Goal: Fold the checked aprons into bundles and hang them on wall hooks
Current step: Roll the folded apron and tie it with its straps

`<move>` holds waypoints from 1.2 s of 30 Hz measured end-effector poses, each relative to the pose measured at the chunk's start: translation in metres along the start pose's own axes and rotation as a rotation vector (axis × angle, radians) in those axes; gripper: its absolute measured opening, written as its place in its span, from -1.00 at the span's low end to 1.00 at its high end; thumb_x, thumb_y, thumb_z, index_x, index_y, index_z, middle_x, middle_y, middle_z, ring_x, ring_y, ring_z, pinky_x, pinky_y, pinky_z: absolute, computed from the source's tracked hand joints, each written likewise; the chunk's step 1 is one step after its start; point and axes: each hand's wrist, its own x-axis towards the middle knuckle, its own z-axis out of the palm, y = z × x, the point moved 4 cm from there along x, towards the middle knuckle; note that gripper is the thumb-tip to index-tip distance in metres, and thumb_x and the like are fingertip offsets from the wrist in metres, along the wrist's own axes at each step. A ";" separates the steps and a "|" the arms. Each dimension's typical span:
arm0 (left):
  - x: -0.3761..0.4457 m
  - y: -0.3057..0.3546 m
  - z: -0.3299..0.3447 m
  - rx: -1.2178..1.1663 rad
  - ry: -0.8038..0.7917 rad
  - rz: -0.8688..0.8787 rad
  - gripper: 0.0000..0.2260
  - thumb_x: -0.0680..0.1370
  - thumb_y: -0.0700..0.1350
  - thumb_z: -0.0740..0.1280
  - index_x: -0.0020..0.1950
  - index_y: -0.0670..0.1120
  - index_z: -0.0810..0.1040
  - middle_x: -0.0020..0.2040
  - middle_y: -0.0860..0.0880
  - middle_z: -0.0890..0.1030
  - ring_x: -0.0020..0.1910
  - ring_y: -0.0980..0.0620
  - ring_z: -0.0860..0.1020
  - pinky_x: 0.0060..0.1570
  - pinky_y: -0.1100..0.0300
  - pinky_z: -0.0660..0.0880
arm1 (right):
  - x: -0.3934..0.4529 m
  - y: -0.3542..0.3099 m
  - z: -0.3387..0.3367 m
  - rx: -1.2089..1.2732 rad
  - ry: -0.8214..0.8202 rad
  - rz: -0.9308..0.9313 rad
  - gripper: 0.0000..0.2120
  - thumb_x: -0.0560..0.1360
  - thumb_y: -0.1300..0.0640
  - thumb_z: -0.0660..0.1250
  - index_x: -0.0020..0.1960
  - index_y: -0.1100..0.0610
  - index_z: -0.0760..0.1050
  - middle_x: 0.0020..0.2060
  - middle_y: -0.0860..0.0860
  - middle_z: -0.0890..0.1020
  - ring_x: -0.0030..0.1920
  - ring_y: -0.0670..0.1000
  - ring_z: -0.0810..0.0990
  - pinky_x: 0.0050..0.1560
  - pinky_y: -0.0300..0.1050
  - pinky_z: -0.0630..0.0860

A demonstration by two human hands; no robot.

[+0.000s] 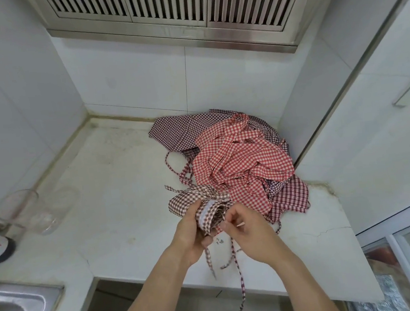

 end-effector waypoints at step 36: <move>-0.027 0.013 -0.020 -0.267 -0.416 -0.175 -0.47 -0.05 -0.02 0.73 -0.57 -0.07 0.35 -0.62 0.05 0.30 -0.58 0.12 0.02 -0.54 0.35 0.00 | 0.008 -0.003 -0.024 -0.274 -0.254 -0.323 -0.18 0.28 0.04 0.60 0.44 -0.18 0.30 0.26 -0.26 0.30 0.35 -0.23 0.23 0.31 -0.36 0.19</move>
